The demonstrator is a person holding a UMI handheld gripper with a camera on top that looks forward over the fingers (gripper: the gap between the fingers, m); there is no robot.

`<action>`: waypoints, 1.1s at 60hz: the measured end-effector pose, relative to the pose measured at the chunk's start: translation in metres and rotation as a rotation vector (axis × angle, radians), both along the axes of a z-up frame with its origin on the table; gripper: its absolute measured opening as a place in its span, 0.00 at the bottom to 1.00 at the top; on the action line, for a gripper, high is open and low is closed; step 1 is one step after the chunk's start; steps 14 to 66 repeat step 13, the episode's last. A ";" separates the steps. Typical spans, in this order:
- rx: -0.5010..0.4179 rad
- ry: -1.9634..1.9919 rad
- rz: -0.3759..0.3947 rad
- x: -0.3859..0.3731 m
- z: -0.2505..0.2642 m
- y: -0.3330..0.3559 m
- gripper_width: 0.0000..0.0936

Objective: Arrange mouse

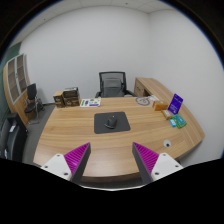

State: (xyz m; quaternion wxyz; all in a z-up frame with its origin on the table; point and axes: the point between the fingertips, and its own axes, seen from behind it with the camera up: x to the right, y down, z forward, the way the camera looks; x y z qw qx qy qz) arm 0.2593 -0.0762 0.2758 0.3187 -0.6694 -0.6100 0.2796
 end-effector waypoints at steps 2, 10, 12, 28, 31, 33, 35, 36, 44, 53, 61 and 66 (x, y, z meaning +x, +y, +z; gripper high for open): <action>0.006 0.000 0.000 0.001 0.001 0.001 0.92; 0.007 0.008 0.006 0.005 0.004 -0.002 0.93; 0.004 0.007 0.010 0.006 0.004 -0.003 0.92; 0.002 0.007 0.011 0.007 0.004 -0.004 0.92; 0.002 0.007 0.011 0.007 0.004 -0.004 0.92; 0.002 0.007 0.011 0.007 0.004 -0.004 0.92; 0.002 0.007 0.011 0.007 0.004 -0.004 0.92; 0.002 0.007 0.011 0.007 0.004 -0.004 0.92; 0.002 0.007 0.011 0.007 0.004 -0.004 0.92; 0.002 0.007 0.011 0.007 0.004 -0.004 0.92; 0.002 0.007 0.011 0.007 0.004 -0.004 0.92; 0.002 0.007 0.011 0.007 0.004 -0.004 0.92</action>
